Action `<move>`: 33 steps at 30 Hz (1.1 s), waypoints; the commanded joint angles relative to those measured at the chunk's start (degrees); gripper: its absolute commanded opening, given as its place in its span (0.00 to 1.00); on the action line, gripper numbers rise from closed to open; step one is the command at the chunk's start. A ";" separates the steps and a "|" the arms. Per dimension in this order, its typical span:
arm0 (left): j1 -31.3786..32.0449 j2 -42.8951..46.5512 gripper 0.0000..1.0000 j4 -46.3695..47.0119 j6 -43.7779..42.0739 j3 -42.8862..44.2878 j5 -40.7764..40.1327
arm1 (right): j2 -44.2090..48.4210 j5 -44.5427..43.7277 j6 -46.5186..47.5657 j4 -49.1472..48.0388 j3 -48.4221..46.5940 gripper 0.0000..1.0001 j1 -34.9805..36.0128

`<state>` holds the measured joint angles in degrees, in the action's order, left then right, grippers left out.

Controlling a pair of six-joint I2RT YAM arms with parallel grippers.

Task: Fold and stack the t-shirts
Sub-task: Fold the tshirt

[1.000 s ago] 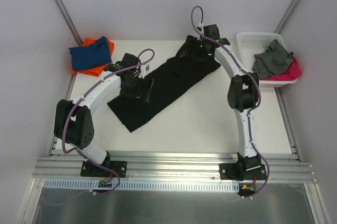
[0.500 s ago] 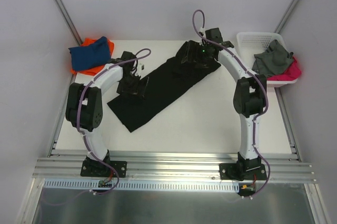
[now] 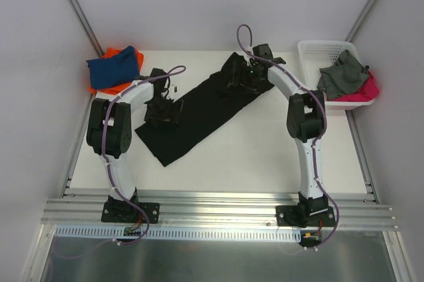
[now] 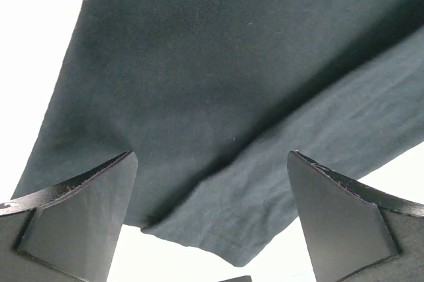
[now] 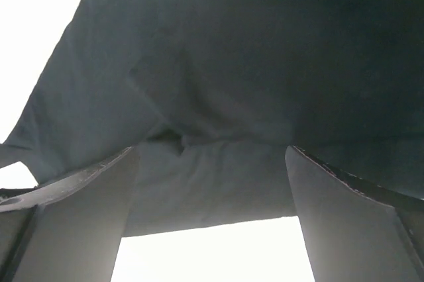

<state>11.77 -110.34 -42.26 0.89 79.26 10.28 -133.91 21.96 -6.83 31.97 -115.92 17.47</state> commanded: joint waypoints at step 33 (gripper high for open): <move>15.91 3.56 0.92 -0.89 4.65 -13.26 10.89 | -12.87 3.00 -3.36 -2.87 -18.64 0.97 -1.30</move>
<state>25.04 -105.10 -43.03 4.14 67.85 16.49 -146.15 24.53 -9.21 31.09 -131.48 16.05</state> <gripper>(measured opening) 0.926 0.969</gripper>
